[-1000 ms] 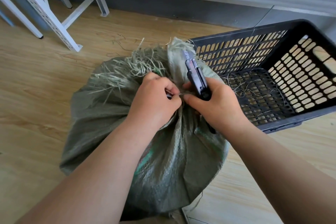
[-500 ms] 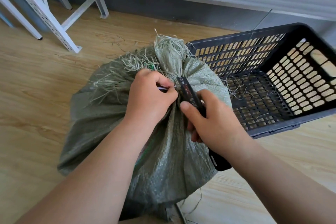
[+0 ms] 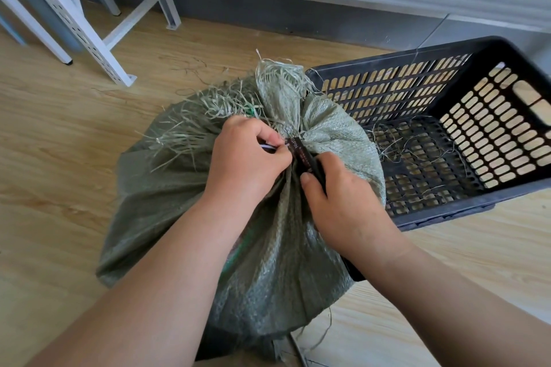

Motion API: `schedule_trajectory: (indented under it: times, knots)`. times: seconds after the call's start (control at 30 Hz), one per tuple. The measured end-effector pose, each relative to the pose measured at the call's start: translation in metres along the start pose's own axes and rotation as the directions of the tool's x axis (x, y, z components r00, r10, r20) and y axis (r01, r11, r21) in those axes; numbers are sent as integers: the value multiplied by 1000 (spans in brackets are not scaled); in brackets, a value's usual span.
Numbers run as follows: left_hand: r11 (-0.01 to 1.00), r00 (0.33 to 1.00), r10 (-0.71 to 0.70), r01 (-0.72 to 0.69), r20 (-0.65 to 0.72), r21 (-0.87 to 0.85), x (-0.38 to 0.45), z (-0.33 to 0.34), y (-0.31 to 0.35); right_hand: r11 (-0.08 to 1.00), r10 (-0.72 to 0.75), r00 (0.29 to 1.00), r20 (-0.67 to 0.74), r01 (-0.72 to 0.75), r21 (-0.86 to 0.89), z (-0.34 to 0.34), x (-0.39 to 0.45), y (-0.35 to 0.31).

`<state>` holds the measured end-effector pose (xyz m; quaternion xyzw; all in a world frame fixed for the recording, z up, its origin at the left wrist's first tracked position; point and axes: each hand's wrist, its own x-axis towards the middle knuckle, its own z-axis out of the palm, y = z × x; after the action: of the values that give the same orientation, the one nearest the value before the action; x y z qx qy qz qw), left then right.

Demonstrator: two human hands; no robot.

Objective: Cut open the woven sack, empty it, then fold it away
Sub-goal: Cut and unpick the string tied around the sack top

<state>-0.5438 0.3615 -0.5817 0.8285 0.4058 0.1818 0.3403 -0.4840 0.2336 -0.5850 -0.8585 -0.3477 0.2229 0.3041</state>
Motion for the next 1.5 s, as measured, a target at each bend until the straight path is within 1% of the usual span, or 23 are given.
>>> schedule_trajectory:
  times: [0.17, 0.2, 0.3, 0.37, 0.4, 0.47, 0.53, 0.67, 0.83, 1.03, 1.2, 1.33, 1.4, 1.5]
  knots:
    - [999, 993, 25, -28, 116, 25, -1, -5, 0, 1000, 22, 1000, 8, -22, -22, -1, 4, 2]
    - [998, 992, 20, -28, 125, 64, -2, -6, -1, 999, 21, 1000, 8, -21, -25, -1, 5, 2]
    - [968, 992, -36, 4, 120, 253, -6, -7, 0, 1000, 20, 1000, 7, -20, -22, 1, 7, 2]
    - [947, 987, -66, 15, 149, 321, -9, -7, 1, 1000, 24, 1000, 3, -24, -14, 2, 7, 4]
    - [936, 986, -59, 0, 156, 352, -9, -7, 0, 1000, 25, 1000, 2, -25, -12, 2, 7, 4]
    - [916, 991, -1, -54, 136, 398, -10, -5, -2, 1000, 18, 1000, -1, -18, -9, 4, 6, 4]
    - [918, 994, 43, -77, 97, 388, -9, -5, -3, 1000, 9, 1000, -3, -9, -5, 4, 4, 3]
    - [943, 998, 15, -35, 63, 330, -6, -5, -2, 1000, -14, 1000, 7, 14, -24, 6, -1, 0]
    - [955, 998, -4, -13, 55, 297, -6, -4, 0, 998, -6, 1000, 8, 6, -54, 4, -2, -1]
    - [952, 997, -20, -2, 71, 307, -7, -7, 3, 996, -28, 1000, -9, 27, -84, 6, 0, -1]
    - [965, 995, -47, 22, 89, 260, -7, -11, 3, 992, -49, 999, -7, 48, -119, 8, 1, 1]
    - [975, 999, -14, 3, 51, 222, -7, -11, 1, 986, -76, 997, -25, 72, -153, 7, 1, 2]
    - [977, 999, -3, -9, 53, 215, -6, -12, 1, 981, -89, 995, -38, 81, -177, 6, 2, 3]
    - [974, 998, -22, 9, 56, 227, -6, -14, 2, 976, -106, 993, -52, 93, -197, 4, 4, 4]
